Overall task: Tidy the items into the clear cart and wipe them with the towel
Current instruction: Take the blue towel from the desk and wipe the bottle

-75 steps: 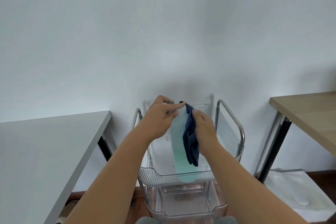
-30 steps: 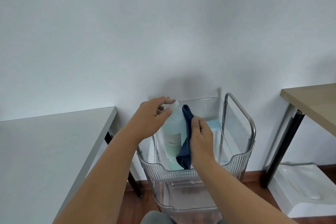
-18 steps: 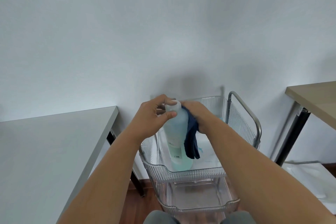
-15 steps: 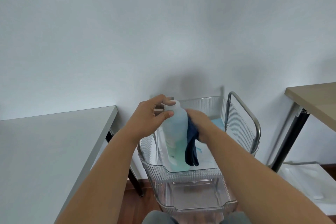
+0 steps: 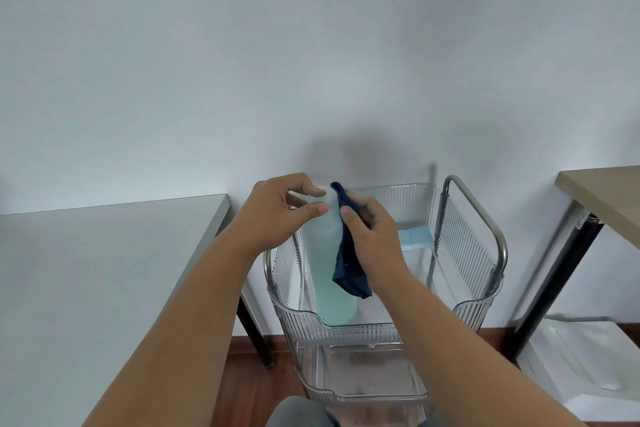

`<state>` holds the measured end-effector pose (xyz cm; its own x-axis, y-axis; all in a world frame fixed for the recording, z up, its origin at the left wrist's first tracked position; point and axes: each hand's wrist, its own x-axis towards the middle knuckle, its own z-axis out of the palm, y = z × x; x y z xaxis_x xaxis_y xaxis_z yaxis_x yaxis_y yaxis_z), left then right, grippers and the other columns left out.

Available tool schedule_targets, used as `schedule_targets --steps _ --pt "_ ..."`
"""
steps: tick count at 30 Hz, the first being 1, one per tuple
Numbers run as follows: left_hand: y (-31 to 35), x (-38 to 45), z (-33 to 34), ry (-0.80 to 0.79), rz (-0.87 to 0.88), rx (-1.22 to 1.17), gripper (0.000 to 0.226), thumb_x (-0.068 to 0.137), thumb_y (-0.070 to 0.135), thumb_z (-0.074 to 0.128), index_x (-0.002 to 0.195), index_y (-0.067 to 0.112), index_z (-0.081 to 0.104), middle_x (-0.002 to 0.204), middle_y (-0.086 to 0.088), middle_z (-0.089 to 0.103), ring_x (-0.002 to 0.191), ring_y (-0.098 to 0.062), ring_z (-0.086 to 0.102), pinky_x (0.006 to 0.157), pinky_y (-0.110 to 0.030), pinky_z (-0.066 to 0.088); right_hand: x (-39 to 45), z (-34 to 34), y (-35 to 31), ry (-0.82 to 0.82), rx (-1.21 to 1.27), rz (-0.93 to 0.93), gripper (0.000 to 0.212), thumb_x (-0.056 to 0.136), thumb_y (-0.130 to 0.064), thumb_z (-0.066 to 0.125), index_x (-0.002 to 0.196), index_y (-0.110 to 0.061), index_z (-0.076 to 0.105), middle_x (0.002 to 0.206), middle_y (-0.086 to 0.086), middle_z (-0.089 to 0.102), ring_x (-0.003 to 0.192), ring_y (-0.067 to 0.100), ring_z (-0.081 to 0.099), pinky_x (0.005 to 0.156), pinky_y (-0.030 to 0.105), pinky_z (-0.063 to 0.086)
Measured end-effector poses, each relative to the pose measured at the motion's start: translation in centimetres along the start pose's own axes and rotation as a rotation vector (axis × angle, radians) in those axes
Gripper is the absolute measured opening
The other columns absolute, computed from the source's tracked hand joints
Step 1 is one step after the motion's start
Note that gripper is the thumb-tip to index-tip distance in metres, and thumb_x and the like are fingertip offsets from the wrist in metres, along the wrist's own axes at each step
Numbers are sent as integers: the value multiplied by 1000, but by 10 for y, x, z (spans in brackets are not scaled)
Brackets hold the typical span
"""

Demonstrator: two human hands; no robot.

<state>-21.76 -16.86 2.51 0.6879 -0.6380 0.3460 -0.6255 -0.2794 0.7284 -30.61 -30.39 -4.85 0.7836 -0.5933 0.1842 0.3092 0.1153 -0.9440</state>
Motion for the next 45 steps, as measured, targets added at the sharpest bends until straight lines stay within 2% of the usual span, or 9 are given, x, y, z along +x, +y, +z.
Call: schedule_targets --steps 7,10,15,19,25,34,38,42,45 --pt "-2 -5 5 17 6 -27 11 80 29 81 83 30 71 87 29 70 76 5 65 63 -2 44 25 -7 -22 -38 -1 277 21 85 -25 69 102 -29 59 96 10 72 72 24 68 60 35 57" --pt "-4 -8 8 59 -3 -48 11 80 32 80 82 35 70 89 16 72 78 3 65 64 -2 45 15 -4 -13 55 29 174 16 85 -28 71 95 -31 59 100 9 70 79 25 67 70 43 56" --pt "-4 -9 12 97 19 -8 15 77 39 79 82 34 67 85 17 68 75 -1 63 66 -7 49 -10 -5 7 108 53 71 18 95 -23 57 91 -33 71 95 -5 72 84 14 66 66 24 55" --pt "-4 -8 9 50 -8 -27 15 80 32 81 83 35 66 101 14 71 79 -1 64 65 -8 50 -17 -16 12 -33 55 31 35 95 -12 57 101 -43 73 120 -9 67 108 8 64 86 25 54" --pt "-4 -13 13 106 -21 -106 18 79 24 83 81 32 67 100 12 73 84 -7 65 70 -17 51 -16 -21 14 -16 -196 -34 30 89 -28 66 105 -53 68 154 -19 28 144 15 22 116 49 25" --pt "-4 -12 31 232 16 -220 21 73 16 87 75 24 68 78 27 68 81 9 63 68 -2 44 -12 -21 14 -147 -33 -41 29 92 -18 64 112 -38 70 123 -15 66 121 2 56 110 36 40" --pt "-10 -11 25 201 -16 -210 14 81 27 80 90 28 69 92 17 71 94 -1 66 74 -9 48 -8 -22 11 -122 -181 -95 28 90 -29 65 106 -53 68 127 -17 61 125 8 52 110 41 39" --pt "-15 -8 17 71 -79 -175 41 87 33 74 124 42 60 100 19 66 101 3 64 87 -20 48 -2 -22 1 -76 -457 -74 25 88 -50 58 93 -75 56 139 -26 34 140 17 25 115 52 20" --pt "-13 -4 14 31 -100 -123 41 85 40 75 124 33 66 110 20 67 101 6 64 86 -18 48 3 -21 -14 -104 -602 -69 27 86 -52 57 88 -78 53 144 -28 28 139 12 16 117 50 11"
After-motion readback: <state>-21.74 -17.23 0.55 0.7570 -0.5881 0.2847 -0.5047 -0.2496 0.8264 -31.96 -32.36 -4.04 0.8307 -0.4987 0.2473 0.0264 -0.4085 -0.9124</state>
